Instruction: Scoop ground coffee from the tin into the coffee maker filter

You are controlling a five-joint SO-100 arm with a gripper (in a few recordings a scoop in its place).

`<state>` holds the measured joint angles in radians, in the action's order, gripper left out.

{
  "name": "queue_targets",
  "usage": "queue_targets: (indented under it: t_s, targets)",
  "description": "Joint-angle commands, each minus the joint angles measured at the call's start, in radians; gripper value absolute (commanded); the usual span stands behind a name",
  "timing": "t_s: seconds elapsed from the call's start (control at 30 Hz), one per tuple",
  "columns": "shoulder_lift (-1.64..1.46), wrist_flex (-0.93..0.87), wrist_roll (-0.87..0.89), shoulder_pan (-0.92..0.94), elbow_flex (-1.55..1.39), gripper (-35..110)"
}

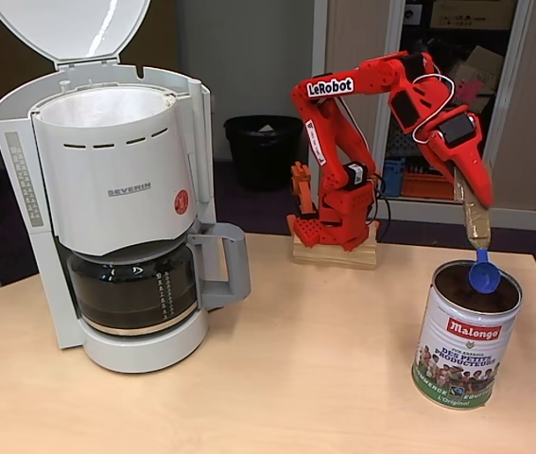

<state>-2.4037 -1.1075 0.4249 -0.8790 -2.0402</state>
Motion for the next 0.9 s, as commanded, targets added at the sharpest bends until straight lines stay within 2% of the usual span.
queue_targets:
  t_s: [0.0, 0.4, 0.87]
  targets:
    - [0.011, 0.025, 0.021, 0.011, -0.017, 0]
    - [0.167, 0.140, 0.044, 0.086, -0.017, 0]
    - [0.230, 0.195, 0.176, 0.057, -0.052, 3]
